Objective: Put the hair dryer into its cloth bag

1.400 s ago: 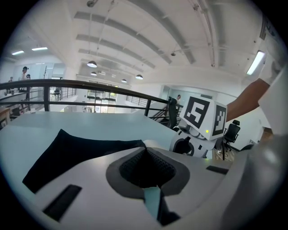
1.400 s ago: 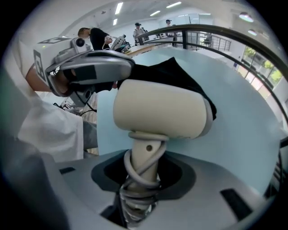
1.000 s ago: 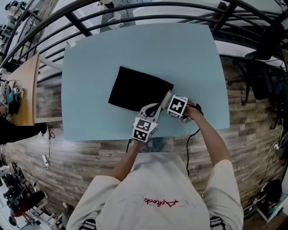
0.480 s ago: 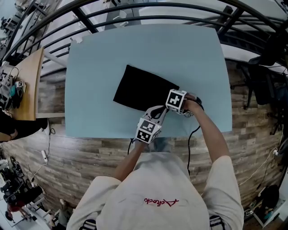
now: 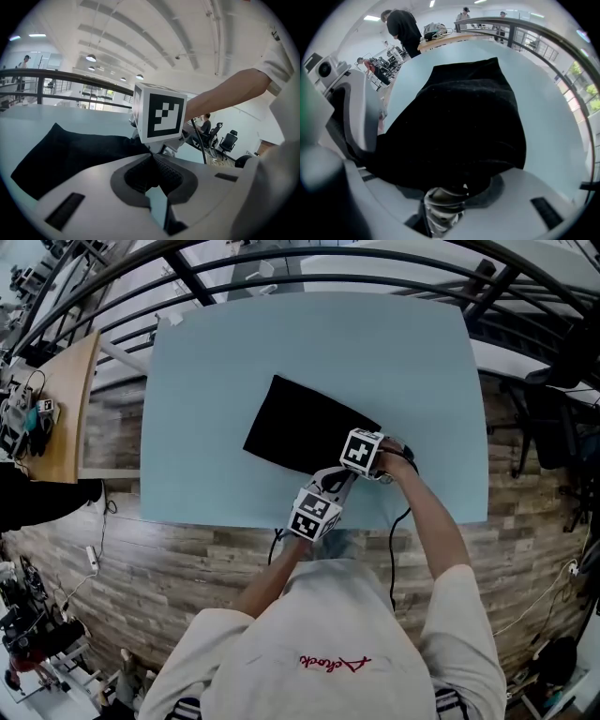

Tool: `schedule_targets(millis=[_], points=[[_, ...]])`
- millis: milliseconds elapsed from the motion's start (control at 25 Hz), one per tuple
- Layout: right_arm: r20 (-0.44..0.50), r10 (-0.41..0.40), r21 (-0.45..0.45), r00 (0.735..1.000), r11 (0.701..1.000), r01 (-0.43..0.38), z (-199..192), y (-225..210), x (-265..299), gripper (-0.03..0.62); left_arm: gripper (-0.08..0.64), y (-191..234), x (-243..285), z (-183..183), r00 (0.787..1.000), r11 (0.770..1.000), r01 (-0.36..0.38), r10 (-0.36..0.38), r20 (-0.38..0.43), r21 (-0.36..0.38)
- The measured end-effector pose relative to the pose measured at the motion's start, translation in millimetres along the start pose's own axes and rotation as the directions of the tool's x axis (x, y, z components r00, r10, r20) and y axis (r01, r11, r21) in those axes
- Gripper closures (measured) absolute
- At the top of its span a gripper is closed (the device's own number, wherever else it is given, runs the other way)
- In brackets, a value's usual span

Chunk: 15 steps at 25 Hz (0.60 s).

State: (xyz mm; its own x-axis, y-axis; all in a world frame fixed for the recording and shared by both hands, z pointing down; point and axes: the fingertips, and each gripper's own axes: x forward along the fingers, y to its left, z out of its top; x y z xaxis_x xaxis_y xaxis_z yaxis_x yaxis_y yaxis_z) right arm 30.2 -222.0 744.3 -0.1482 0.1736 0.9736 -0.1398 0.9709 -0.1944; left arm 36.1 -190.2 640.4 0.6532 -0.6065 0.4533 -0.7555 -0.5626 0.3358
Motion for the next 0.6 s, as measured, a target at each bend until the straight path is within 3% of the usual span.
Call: schedule_targets(millis=[400,600], points=[[0.041,-0.110,-0.018,0.993,0.994,0.110,10.1,-7.4,13.7,0.403,0.546,3.4,-0.1,-19.6,0.999,1.000,0.000,0.000,-0.035,-0.024],[0.120,-0.157,-0.027,0.980,0.986,0.162,17.4,-7.0,16.3,0.390,0.546,3.2,-1.0,-28.6,0.998,1.000,0.000,0.000,-0.056,-0.011]])
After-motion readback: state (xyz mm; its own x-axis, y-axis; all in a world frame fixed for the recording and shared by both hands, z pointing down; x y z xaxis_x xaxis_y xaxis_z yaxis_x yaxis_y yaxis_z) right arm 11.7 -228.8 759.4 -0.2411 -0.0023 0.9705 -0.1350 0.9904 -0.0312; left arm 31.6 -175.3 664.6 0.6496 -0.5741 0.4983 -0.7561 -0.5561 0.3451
